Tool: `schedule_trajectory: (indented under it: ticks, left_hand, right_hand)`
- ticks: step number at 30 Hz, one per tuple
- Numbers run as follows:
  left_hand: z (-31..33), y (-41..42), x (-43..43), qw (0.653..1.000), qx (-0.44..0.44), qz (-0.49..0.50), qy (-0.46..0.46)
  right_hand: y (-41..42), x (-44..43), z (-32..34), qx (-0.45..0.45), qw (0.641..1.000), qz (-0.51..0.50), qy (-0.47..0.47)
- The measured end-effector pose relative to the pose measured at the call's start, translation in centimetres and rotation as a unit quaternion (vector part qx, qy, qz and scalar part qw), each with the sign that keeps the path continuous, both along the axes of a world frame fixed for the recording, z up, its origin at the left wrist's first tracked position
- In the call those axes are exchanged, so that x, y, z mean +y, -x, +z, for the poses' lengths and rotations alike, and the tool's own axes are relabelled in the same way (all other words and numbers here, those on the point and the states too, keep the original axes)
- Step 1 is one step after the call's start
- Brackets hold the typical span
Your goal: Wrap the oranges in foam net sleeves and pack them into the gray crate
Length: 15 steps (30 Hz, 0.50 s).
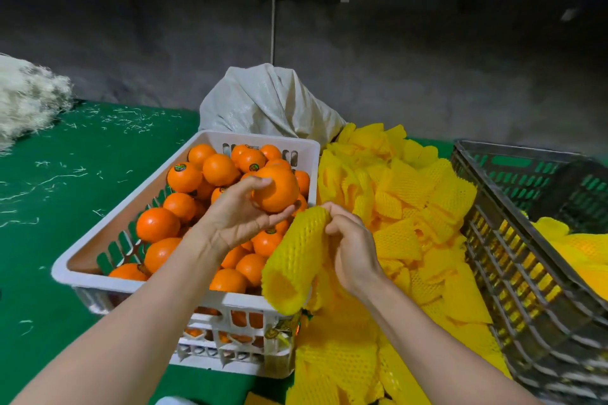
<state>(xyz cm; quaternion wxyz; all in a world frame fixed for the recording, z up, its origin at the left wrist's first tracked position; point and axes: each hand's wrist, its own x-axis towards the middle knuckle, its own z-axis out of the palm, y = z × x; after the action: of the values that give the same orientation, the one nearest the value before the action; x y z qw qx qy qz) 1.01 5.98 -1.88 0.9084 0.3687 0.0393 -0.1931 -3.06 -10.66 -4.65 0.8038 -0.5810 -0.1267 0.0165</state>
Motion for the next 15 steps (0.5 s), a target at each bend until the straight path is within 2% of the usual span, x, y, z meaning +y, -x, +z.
schedule_trajectory:
  ticks: [3,6,10,13,15]
  left_hand:
    - [0.7,1.5,-1.3,0.998,-0.028,-0.041,0.026]
    - [1.0,2.8,-3.2,0.997,-0.052,-0.063,0.012]
    - [1.6,4.5,-6.1,0.996,-0.061,-0.05,-0.039]
    - [2.2,5.9,-8.4,0.994,-0.038,0.026,-0.096]
    - [2.4,6.8,-9.7,0.99,-0.058,0.039,-0.12]
  right_hand:
    - [0.8,-1.1,0.5,0.019,0.999,0.029,-0.037]
    - [1.8,-2.2,0.9,0.05,0.996,0.035,-0.064]
    - [3.0,-3.9,1.5,0.001,0.998,0.058,0.002]
    - [3.4,-5.2,1.6,-0.01,0.998,0.053,0.03]
    - [3.7,-6.1,1.5,-0.018,0.998,0.045,0.051]
